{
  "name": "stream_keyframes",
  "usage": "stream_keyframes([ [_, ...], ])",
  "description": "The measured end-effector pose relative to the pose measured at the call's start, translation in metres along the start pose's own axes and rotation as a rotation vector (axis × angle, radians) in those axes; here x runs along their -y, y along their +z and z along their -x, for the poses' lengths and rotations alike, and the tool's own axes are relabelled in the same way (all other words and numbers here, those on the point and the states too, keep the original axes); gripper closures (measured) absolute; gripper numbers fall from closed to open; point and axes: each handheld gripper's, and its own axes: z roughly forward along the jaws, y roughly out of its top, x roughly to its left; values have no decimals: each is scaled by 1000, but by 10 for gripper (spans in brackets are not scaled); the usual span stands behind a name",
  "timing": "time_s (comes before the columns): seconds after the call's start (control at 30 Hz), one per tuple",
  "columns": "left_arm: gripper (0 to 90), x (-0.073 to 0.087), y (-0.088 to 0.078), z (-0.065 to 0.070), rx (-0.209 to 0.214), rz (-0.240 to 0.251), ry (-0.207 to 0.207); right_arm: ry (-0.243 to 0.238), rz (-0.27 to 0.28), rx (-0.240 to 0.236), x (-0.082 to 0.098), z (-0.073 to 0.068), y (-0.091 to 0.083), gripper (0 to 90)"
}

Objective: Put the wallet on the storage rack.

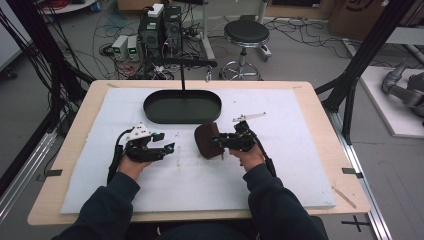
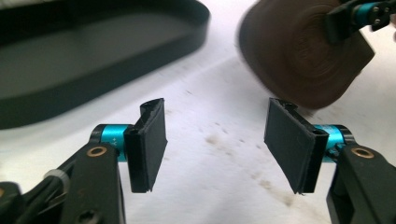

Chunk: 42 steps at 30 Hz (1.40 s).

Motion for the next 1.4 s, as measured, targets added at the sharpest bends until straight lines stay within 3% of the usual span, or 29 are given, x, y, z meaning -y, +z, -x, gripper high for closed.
stream_keyframes([
  [0.03, 379, 0, -2, -2, -6, 9, -3, -37, -6, 31, -2, -1, -5, 650],
  [0.07, 376, 0, -5, -6, -18, 19, -8, -109, -43, 95, -8, -3, -15, 650],
  [0.13, 375, 0, -10, -11, -36, 25, -12, -133, -52, 122, -9, -3, -18, 651],
  [0.23, 375, 1, -16, -17, -56, 39, -24, -187, -118, 182, -15, -3, -30, 652],
  [0.37, 375, 0, -23, -22, -67, 73, -28, -230, -209, 182, -14, 4, -33, 648],
  [0.57, 370, 1, -26, -25, -72, 86, -35, -246, -159, 161, -10, 6, -22, 597],
  [0.63, 370, 1, -25, -25, -67, 82, -34, -259, -185, 200, -7, 6, -16, 574],
  [0.7, 369, 1, -24, -25, -66, 76, -32, -263, -185, 204, -6, 6, -15, 574],
  [0.83, 368, 1, -24, -24, -67, 71, -31, -250, -170, 189, -6, 7, -11, 615],
  [0.87, 365, 1, -24, -25, -66, 75, -32, -239, -161, 165, -5, 7, -10, 633],
  [1.1, 337, 2, -27, -25, -67, 86, -30, -247, -148, 150, -5, 5, -3, 640],
  [1.2, 312, 3, -29, -26, -64, 88, -35, -219, -162, 155, -5, 7, 4, 567],
  [1.3, 305, 3, -32, -28, -67, 96, -39, -212, -187, 159, -2, 10, 11, 621],
  [1.4, 305, 4, -35, -30, -72, 99, -41, -235, -182, 166, -3, 6, 14, 648],
])
